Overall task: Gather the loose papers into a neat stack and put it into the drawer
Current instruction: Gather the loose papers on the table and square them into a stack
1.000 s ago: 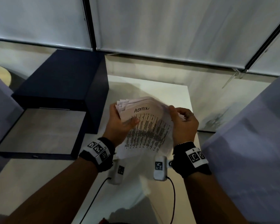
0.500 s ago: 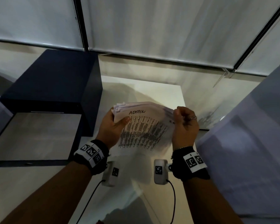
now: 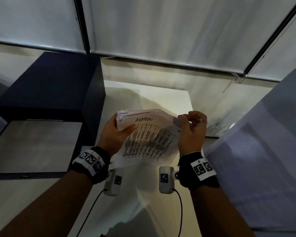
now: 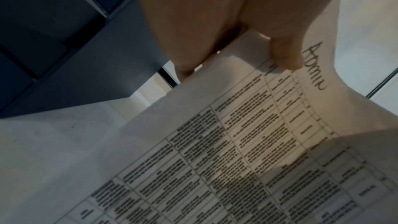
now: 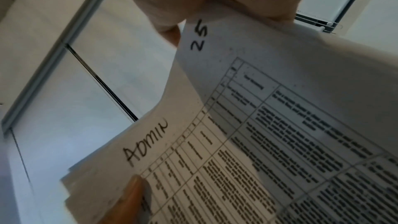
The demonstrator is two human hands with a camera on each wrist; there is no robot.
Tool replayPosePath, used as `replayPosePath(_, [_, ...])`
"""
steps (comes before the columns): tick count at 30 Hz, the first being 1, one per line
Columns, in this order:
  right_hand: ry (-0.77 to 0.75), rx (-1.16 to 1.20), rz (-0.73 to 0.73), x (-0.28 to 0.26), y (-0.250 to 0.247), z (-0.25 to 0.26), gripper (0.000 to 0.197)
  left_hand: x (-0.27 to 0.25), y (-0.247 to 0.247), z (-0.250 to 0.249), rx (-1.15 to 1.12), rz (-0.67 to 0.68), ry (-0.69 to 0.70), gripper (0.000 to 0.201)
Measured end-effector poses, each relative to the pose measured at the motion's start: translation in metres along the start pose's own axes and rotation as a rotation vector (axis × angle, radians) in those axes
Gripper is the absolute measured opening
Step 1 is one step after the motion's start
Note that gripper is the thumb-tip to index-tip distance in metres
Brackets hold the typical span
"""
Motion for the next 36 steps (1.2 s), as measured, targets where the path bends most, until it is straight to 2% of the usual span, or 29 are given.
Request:
replayPosePath(3, [0.018,0.034,-0.035,0.003,-0.005,-0.002,0.028,0.001,-0.001,0.002,-0.005,-0.016,-0.02,0.032])
replayPosePath(5, [0.029,0.114,0.059,0.001,-0.005,-0.006,0.028,0.002,-0.004,0.003,0.017,-0.045,-0.016,0.027])
replayPosePath(7, [0.044,0.087,0.197,-0.005,0.0,-0.015,0.052,0.003,-0.008,0.006,0.009,-0.087,-0.032,0.024])
replayPosePath(8, [0.051,0.016,0.234,-0.007,0.002,-0.018,0.054,0.004,-0.009,0.007,-0.006,-0.103,-0.047,0.024])
replayPosePath(9, [0.035,-0.054,0.239,-0.008,0.003,-0.019,0.046,0.006,-0.008,0.007,-0.025,-0.115,-0.058,0.024])
replayPosePath(11, [-0.004,-0.083,0.205,-0.006,0.002,-0.014,0.027,0.008,-0.004,-0.002,-0.058,-0.124,-0.038,0.021])
replayPosePath(12, [-0.013,-0.063,0.184,-0.004,0.001,-0.011,0.025,0.008,-0.003,-0.008,-0.069,-0.125,-0.01,0.019])
replayPosePath(16, [0.01,-0.016,0.221,-0.006,0.0,-0.015,0.021,0.004,0.0,-0.018,-0.12,-0.143,0.068,0.017])
replayPosePath(18, [0.045,-0.016,0.238,-0.012,0.006,-0.02,0.028,0.0,0.0,-0.016,-0.139,-0.166,0.078,0.022])
replayPosePath(20, [0.057,-0.004,0.228,-0.013,0.011,-0.021,0.037,0.003,0.001,-0.016,-0.154,-0.189,0.096,0.023])
replayPosePath(26, [0.024,0.004,0.162,-0.006,0.014,-0.012,0.038,0.018,0.0,-0.026,-0.165,-0.336,0.088,0.039])
replayPosePath(29, [0.042,0.013,0.097,-0.002,0.013,-0.014,0.032,0.021,-0.006,-0.025,-0.138,-0.437,0.084,0.028])
replayPosePath(31, [0.043,-0.012,0.045,0.002,0.013,-0.018,0.021,0.021,-0.011,-0.021,-0.125,-0.475,0.077,0.025])
replayPosePath(36, [0.003,-0.033,0.022,0.0,0.015,-0.02,0.009,0.02,-0.004,-0.027,-0.029,-0.479,0.116,0.033])
Point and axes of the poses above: each hand's wrist, its own x-axis towards the middle knuckle, its own y-axis out of the palm, z = x × y, the point moved 7 cm from there along x, towards the middle knuckle, and after that the axes turned 8 degrees about -x, right-handed, at the moved point
